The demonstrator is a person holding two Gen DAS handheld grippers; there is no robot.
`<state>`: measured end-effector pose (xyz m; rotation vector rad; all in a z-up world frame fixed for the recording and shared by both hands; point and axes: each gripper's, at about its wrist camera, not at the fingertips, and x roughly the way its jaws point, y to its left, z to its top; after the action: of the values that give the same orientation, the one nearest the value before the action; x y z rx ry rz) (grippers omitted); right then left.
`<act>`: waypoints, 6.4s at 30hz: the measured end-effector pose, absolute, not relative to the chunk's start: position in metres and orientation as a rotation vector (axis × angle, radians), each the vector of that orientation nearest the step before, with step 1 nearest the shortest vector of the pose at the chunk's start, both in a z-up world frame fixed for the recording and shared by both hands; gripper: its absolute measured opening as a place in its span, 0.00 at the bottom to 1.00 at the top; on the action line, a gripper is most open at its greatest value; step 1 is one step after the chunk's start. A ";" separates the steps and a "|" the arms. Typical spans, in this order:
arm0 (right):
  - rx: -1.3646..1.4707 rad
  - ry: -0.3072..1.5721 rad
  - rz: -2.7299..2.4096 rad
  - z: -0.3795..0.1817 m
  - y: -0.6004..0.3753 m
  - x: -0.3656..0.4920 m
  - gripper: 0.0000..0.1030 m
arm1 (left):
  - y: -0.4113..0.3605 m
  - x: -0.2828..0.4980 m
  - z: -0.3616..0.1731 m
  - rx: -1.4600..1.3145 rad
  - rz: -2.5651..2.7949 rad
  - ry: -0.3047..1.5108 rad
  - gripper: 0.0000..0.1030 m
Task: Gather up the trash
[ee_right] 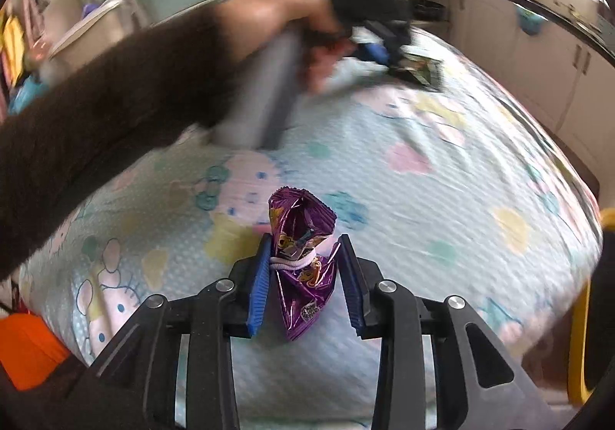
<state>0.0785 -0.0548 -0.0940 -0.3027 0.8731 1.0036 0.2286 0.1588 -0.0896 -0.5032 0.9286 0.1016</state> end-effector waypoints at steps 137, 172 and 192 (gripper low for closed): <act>0.217 0.679 0.107 -0.065 -0.339 0.181 0.90 | -0.090 0.193 -0.027 -0.180 -0.188 0.731 0.89; 0.111 0.309 0.167 -0.007 -0.267 0.024 0.94 | -0.048 0.039 -0.006 -0.053 -0.036 0.442 0.90; 0.042 0.221 0.116 -0.032 -0.258 0.000 0.94 | -0.052 0.021 -0.015 -0.077 -0.067 0.414 0.90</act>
<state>0.0001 -0.2580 -0.0320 0.0422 0.2206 0.1159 0.0213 -0.0517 -0.0152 -0.0771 0.4135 -0.0667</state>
